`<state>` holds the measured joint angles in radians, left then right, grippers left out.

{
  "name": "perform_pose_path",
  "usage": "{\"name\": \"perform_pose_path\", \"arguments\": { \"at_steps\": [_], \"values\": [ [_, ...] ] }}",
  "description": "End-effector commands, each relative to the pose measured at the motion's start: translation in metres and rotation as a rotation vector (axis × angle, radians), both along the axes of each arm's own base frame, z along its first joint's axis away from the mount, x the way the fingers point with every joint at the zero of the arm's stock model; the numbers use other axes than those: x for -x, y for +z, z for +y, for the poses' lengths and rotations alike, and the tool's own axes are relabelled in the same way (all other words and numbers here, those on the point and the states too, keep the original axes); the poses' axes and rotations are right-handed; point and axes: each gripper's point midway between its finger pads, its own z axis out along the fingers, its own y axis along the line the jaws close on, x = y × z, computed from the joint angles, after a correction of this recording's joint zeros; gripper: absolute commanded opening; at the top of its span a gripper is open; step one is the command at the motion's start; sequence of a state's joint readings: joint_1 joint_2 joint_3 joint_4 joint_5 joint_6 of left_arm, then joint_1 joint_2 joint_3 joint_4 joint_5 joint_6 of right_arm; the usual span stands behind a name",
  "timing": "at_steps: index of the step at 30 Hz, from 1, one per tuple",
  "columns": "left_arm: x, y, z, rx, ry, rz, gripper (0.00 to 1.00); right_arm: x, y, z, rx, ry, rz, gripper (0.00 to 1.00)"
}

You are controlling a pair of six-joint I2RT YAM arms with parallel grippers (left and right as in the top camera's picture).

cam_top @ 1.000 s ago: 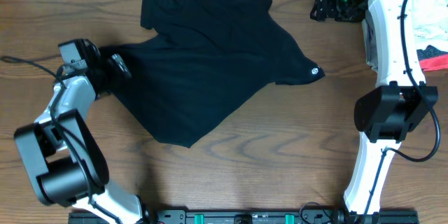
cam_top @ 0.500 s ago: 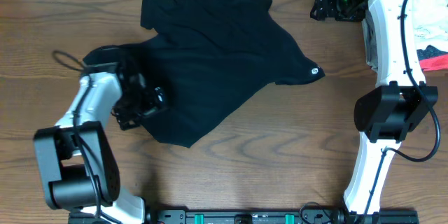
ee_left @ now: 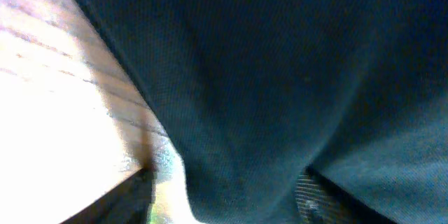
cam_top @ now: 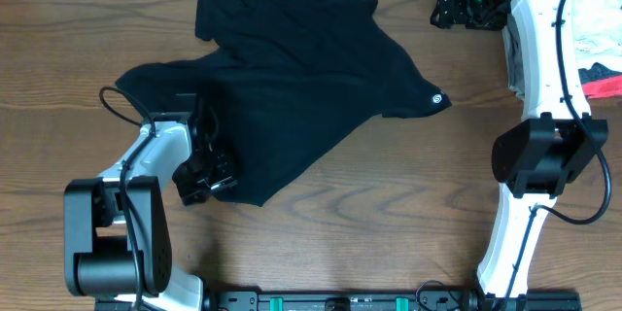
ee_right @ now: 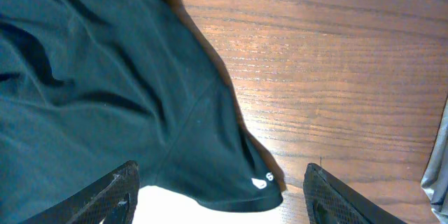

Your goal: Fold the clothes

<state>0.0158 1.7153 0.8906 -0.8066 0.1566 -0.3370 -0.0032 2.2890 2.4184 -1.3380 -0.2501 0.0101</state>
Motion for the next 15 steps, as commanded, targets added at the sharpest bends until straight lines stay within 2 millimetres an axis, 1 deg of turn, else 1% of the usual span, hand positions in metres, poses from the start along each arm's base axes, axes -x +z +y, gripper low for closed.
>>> {"name": "perform_pose_path", "arguments": {
  "at_steps": [1,2,3,4,6,7,12,15],
  "values": [
    [0.008,-0.011,0.001,-0.011,0.020,0.030,0.49,0.001,-0.004,0.002,0.008,0.018,0.006,0.73],
    [0.009,-0.010,0.001,-0.011,0.019,0.030,0.36,0.001,-0.004,0.002,0.008,0.018,0.007,0.73],
    [0.009,-0.011,0.002,-0.013,0.018,0.030,0.27,0.001,-0.004,0.002,0.008,0.018,0.008,0.73],
    [0.009,-0.011,0.003,-0.023,0.017,0.030,0.21,0.001,-0.005,0.002,0.008,0.018,0.009,0.73],
    [0.009,-0.011,0.013,-0.072,0.015,0.031,0.09,0.002,-0.005,0.002,0.008,0.018,0.011,0.73],
    [0.010,-0.011,0.021,-0.103,0.018,0.035,0.06,0.002,-0.005,0.002,0.008,0.018,0.012,0.73],
    [0.016,-0.010,0.062,-0.209,0.105,0.055,0.06,0.002,-0.006,0.001,0.012,0.017,0.016,0.73],
    [0.016,-0.010,0.096,-0.251,0.217,0.037,0.06,0.002,-0.006,0.001,0.011,0.017,0.015,0.73]
  ]
}}
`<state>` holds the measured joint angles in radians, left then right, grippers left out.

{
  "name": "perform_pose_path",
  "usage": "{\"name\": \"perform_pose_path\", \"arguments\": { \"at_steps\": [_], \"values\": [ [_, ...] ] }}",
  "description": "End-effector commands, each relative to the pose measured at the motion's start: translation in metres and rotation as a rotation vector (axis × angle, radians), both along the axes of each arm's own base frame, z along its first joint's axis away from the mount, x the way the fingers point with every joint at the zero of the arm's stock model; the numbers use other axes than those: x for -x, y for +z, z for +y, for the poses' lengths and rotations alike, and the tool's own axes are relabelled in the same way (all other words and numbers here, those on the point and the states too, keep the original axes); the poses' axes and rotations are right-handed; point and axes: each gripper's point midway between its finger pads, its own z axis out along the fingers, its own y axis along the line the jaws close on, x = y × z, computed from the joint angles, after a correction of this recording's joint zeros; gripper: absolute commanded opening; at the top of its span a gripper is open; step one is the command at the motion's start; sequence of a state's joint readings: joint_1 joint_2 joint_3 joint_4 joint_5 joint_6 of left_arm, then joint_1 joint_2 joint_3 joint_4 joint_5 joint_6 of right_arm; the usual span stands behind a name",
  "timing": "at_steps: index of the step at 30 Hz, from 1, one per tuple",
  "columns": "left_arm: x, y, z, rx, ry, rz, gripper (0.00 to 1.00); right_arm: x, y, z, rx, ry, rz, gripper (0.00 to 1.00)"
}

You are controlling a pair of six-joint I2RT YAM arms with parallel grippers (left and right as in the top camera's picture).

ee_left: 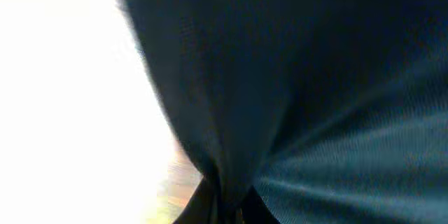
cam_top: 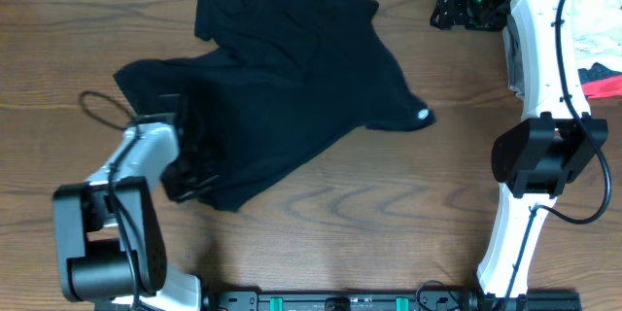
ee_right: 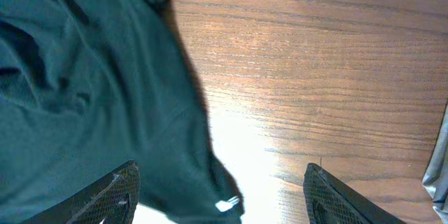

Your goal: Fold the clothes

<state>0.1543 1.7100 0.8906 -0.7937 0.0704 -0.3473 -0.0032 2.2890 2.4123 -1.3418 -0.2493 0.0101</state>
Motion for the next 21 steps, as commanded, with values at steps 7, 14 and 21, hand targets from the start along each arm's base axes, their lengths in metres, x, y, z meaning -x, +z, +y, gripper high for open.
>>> {"name": "perform_pose_path", "arguments": {
  "at_steps": [7,14,21],
  "values": [
    [0.009,-0.014,0.111,-0.168,0.346,-0.080,0.47,0.000,-0.003,0.002,0.010,0.017,0.002,0.73],
    [-0.020,-0.010,0.119,-0.038,0.437,-0.241,0.98,-0.015,-0.019,0.030,-0.025,0.072,-0.048,0.72],
    [-0.053,0.023,0.108,0.054,0.399,-0.345,0.98,-0.010,-0.068,0.092,-0.070,0.190,-0.038,0.65]
  ]
}}
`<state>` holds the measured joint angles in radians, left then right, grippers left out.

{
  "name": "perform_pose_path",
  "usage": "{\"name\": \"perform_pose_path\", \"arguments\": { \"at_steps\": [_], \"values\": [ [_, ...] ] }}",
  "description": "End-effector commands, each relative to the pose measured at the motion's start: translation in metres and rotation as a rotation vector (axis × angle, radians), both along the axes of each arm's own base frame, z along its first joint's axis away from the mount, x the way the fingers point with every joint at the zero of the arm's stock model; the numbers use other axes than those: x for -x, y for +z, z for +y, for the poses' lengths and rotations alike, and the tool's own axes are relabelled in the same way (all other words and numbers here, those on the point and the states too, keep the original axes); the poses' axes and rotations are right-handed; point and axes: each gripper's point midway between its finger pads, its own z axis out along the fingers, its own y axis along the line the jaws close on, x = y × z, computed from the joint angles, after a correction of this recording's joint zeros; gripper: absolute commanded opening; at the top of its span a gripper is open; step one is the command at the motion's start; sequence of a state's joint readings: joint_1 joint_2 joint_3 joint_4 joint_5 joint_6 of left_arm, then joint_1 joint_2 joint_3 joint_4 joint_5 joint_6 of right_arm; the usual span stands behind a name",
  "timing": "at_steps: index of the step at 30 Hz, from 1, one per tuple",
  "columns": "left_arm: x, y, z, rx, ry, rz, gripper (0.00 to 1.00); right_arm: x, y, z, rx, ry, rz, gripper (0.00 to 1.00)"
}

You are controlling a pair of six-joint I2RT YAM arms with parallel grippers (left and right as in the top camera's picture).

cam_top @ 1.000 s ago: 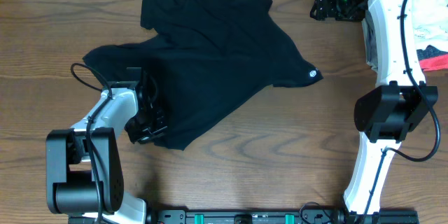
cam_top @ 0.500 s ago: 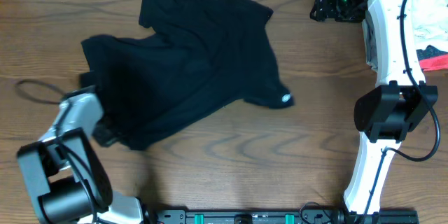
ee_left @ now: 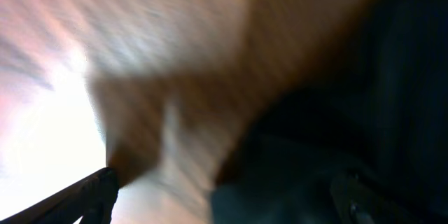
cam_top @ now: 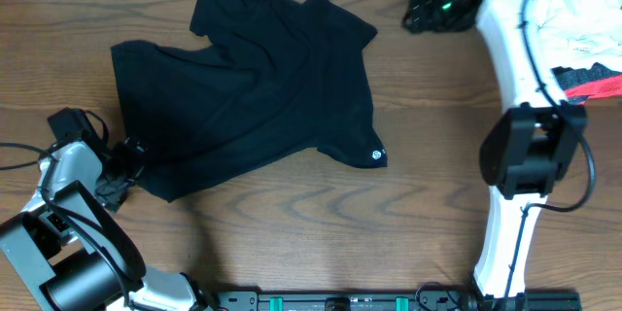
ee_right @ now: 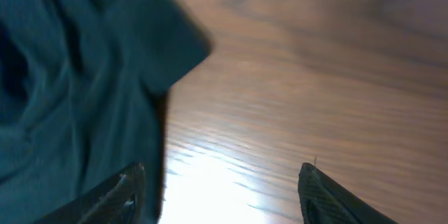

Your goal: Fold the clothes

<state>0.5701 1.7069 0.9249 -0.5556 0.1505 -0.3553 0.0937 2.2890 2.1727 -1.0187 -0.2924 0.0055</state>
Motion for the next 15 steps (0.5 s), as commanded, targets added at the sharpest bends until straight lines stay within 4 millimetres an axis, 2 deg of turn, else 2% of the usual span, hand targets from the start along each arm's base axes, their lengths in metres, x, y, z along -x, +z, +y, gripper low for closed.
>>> {"name": "perform_pose_path", "arguments": {
  "at_steps": [1,5,9,12,15],
  "values": [
    [-0.021,0.020,-0.011,0.049,-0.040,-0.084,0.98,0.019,-0.026,0.039,-0.020,0.089,0.056,0.64],
    [-0.028,0.052,-0.016,-0.001,-0.076,-0.161,0.98,0.048,-0.052,0.071,-0.006,0.151,0.142,0.58],
    [-0.025,0.077,-0.026,-0.027,-0.110,-0.201,0.98,0.077,-0.075,0.088,0.005,0.145,0.246,0.51],
    [-0.014,0.085,-0.035,-0.033,-0.145,-0.174,0.98,0.102,-0.097,0.096,0.018,0.142,0.329,0.48],
    [-0.001,0.081,-0.038,-0.028,-0.145,-0.118,0.98,0.122,-0.113,0.099,0.034,0.155,0.384,0.43]
  ]
}}
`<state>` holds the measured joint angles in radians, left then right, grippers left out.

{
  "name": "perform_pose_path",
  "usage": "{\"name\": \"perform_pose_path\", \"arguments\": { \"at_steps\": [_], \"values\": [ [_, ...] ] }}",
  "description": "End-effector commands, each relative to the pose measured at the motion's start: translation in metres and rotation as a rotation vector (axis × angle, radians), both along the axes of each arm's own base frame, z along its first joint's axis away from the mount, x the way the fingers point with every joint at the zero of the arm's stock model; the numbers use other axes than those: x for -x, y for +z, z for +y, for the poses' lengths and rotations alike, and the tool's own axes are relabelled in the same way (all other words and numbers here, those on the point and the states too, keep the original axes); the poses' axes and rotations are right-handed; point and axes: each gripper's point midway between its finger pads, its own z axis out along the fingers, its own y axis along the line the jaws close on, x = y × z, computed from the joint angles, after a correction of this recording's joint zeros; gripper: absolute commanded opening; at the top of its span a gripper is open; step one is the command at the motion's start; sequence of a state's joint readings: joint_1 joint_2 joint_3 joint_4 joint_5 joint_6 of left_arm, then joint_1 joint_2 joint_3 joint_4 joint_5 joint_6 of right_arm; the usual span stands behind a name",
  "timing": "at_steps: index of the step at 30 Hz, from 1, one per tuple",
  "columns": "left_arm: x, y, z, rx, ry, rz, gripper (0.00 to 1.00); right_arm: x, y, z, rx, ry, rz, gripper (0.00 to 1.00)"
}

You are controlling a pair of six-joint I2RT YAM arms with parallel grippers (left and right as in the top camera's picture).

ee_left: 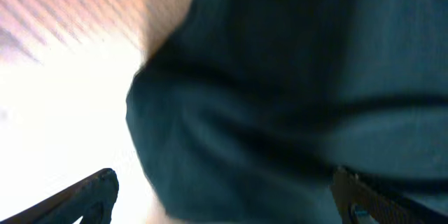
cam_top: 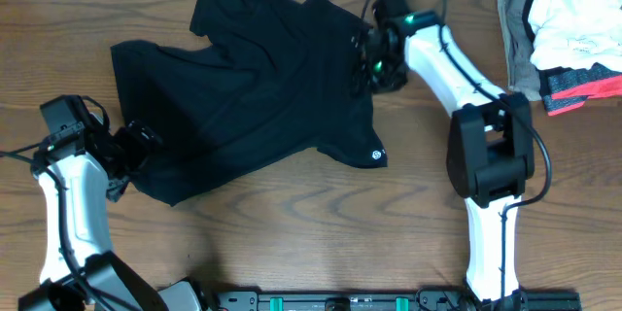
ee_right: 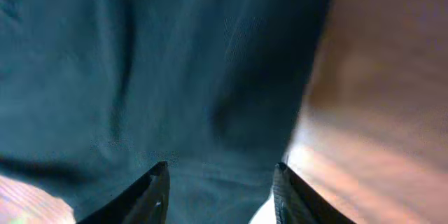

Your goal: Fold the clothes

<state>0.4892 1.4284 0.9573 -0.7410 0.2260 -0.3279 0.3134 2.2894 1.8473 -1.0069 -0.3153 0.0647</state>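
A black T-shirt [cam_top: 253,87] lies crumpled but mostly spread on the wooden table [cam_top: 292,243], its small white logo [cam_top: 375,156] at the near right corner. My left gripper [cam_top: 131,148] sits at the shirt's near left edge; in the left wrist view the gripper [ee_left: 224,197] is wide open with dark cloth [ee_left: 280,77] beneath it. My right gripper [cam_top: 372,66] is over the shirt's right edge. Seen from its wrist, that gripper [ee_right: 220,196] is open above the cloth [ee_right: 161,63], bare wood to its right.
A pile of folded clothes [cam_top: 564,19], white, grey and red, lies at the back right corner. The left arm's cable [cam_top: 19,151] loops out at the left edge of the table.
My right gripper has moved from the back of the table, right of the shirt, to the shirt's right edge. My left gripper now has cloth under it instead of mostly wood. The shirt has not shifted.
At first my left gripper was on the shirt's near left part, with the shirt lying further right. Then it was shut on the cloth and the shirt lay further left. Later it stood open beside the shirt, now leftmost. The right gripper stayed back until now.
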Motion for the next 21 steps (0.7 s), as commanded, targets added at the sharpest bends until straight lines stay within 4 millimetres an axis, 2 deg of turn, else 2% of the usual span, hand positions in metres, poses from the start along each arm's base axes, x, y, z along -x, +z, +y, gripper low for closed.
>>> {"name": "perform_pose_path", "arguments": {
  "at_steps": [1,5,8,15,21],
  "values": [
    [0.007,-0.001,0.002,-0.025,-0.019,0.041,0.98,0.019,-0.016,0.005,0.015,-0.008,0.060,0.42],
    [0.010,-0.004,0.000,-0.021,-0.030,0.052,0.98,0.022,-0.020,0.004,0.024,-0.009,0.066,0.39],
    [0.011,-0.004,0.000,-0.021,-0.030,0.053,0.98,0.019,-0.023,-0.004,0.076,-0.032,0.053,0.39],
    [0.006,-0.004,-0.009,-0.024,-0.068,0.050,0.98,0.025,-0.037,-0.040,0.280,-0.118,0.059,0.21],
    [-0.008,-0.002,-0.026,-0.041,-0.141,0.019,0.98,0.038,-0.050,-0.067,0.399,-0.185,0.095,0.16]
  ]
}}
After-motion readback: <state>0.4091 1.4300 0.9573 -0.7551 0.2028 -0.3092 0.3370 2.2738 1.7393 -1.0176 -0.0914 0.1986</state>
